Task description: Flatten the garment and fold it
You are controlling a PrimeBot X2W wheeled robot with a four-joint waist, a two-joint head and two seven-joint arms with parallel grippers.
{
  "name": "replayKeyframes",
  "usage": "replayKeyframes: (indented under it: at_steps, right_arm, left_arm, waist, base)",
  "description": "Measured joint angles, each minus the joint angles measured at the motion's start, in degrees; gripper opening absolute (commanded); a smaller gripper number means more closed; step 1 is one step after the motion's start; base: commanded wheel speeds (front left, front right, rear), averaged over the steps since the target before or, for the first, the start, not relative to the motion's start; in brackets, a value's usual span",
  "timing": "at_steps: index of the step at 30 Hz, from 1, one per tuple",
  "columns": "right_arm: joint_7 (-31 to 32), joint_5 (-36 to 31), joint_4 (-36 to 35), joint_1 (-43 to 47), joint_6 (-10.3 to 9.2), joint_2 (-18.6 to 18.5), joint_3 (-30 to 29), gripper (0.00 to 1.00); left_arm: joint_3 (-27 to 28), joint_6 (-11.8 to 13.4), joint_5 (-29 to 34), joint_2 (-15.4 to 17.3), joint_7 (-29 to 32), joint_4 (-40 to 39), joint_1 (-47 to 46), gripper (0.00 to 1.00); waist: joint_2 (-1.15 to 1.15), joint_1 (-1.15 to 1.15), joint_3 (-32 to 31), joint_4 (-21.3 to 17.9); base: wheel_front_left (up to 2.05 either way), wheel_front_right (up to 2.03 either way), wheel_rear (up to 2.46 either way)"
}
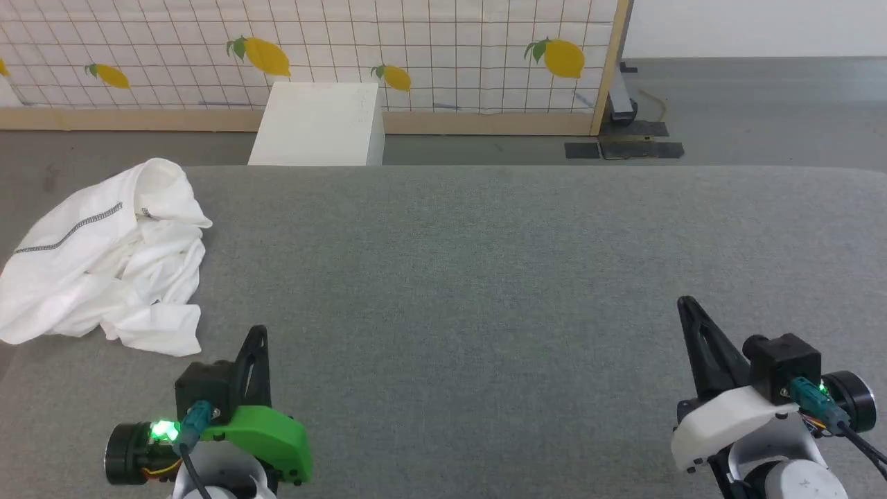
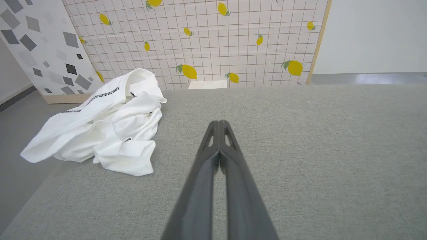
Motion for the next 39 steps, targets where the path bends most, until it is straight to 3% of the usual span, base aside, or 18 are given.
replayKeyframes:
  at_steps: [29, 30, 39]
  right_arm:
    - [0.0, 0.0, 0.0, 0.0, 0.00, 0.0, 0.0, 0.00]
    - [0.0, 0.0, 0.0, 0.0, 0.00, 0.0, 0.0, 1.00]
    - [-0.2, 0.4, 0.2, 0.0, 0.00, 0.0, -0.3, 1.00]
  left_arm:
    - [0.0, 0.0, 0.0, 0.0, 0.0, 0.0, 0.0, 0.00]
    - [0.0, 0.0, 0.0, 0.0, 0.0, 0.0, 0.0, 1.00]
    - [-0.3, 0.0, -0.3, 0.0, -0.1, 0.0, 0.1, 1.00]
  waist:
    - [0.00, 0.00, 0.0, 0.0]
    - [0.00, 0.00, 0.0, 0.0]
    - [0.00, 0.00, 0.0, 0.0]
  base:
    - [0.00, 0.00, 0.00]
    - [0.00, 0.00, 0.00]
    - [0.00, 0.00, 0.00]
